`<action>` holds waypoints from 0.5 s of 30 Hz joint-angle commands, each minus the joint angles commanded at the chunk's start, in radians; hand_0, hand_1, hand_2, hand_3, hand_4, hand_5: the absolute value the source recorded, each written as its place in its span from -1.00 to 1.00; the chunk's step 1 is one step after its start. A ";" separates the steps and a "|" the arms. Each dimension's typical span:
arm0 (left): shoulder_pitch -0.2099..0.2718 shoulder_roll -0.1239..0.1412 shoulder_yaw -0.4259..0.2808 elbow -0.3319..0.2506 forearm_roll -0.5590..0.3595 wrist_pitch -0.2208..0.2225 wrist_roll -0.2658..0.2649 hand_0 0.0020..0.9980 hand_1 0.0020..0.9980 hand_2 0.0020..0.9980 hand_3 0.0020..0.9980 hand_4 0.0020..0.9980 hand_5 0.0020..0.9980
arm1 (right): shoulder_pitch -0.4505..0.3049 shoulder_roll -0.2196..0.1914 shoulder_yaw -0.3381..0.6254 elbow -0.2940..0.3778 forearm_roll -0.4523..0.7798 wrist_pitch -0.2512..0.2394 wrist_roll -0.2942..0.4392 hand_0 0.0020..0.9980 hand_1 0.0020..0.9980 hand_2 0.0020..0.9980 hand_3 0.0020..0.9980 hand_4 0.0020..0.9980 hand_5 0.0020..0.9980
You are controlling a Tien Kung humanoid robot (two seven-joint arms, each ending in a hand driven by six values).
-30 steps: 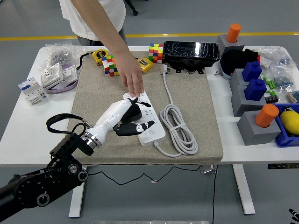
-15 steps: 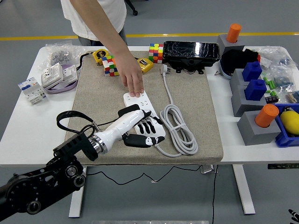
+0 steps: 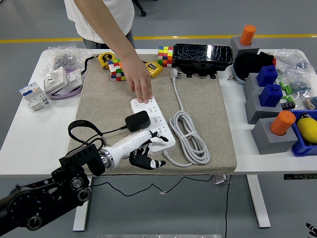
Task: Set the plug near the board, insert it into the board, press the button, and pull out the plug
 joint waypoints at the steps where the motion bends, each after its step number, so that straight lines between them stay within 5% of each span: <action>1: -0.001 -0.001 0.000 0.002 0.001 -0.002 0.004 -0.86 -0.86 -0.74 0.69 0.67 -0.49 | 0.000 0.000 0.000 0.000 0.000 0.000 0.000 0.06 0.25 0.23 0.09 0.77 -0.18; 15: -0.007 -0.014 0.007 0.053 0.019 0.000 0.027 -0.86 -0.86 -0.74 0.68 0.66 -0.48 | 0.000 0.000 -0.001 0.001 0.002 0.000 0.000 0.06 0.25 0.23 0.09 0.77 -0.18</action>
